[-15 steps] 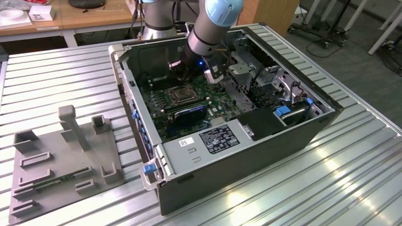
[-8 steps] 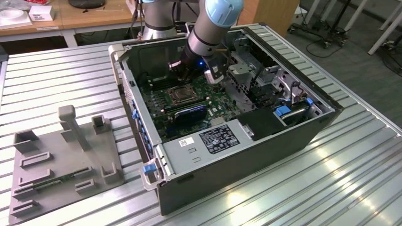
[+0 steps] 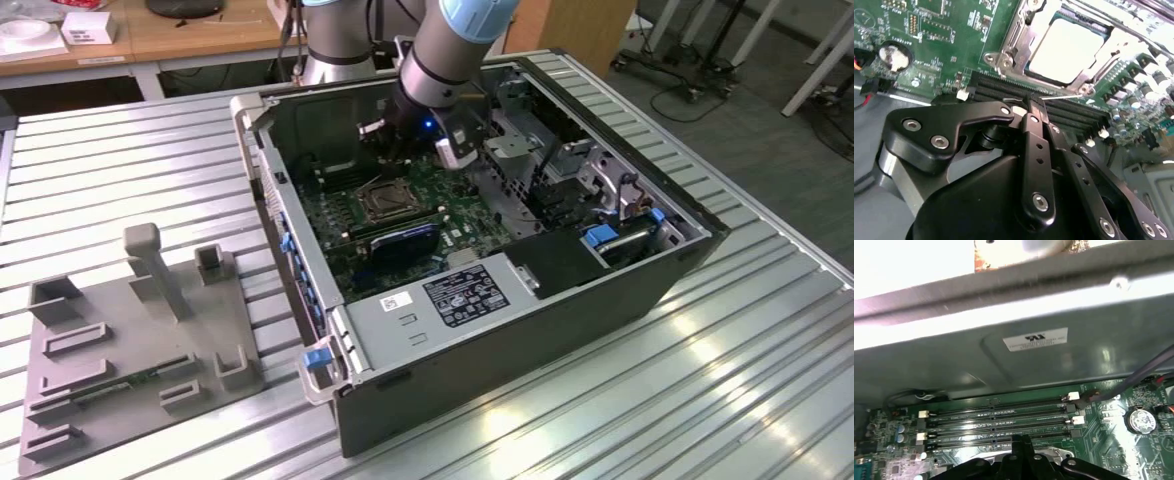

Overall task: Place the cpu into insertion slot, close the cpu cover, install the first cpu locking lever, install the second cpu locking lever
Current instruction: 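Install the first cpu locking lever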

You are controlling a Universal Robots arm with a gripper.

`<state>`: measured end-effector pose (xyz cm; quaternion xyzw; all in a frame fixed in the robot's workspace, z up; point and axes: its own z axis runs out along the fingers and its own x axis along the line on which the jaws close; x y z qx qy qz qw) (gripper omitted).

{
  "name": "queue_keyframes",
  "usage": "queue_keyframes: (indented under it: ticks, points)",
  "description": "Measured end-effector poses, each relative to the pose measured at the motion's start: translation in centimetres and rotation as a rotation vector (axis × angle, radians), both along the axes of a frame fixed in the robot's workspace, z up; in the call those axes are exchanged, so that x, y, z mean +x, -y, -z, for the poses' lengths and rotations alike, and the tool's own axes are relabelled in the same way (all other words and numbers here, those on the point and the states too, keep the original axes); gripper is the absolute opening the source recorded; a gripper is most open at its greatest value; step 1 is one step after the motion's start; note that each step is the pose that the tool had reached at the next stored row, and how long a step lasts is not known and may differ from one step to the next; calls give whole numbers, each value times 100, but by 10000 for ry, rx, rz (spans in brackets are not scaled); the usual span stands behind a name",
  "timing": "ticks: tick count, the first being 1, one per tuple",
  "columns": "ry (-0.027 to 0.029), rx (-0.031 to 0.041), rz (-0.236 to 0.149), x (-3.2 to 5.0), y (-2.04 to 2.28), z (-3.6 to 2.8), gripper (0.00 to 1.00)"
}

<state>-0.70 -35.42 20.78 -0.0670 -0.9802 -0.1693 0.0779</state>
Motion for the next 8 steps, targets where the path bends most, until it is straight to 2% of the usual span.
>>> queue_keyframes:
  ticks: [2, 8]
  points:
    - [0, 1, 0, 0, 0, -36, 11]
    - [16, 0, 0, -28, 0, -40, 11]
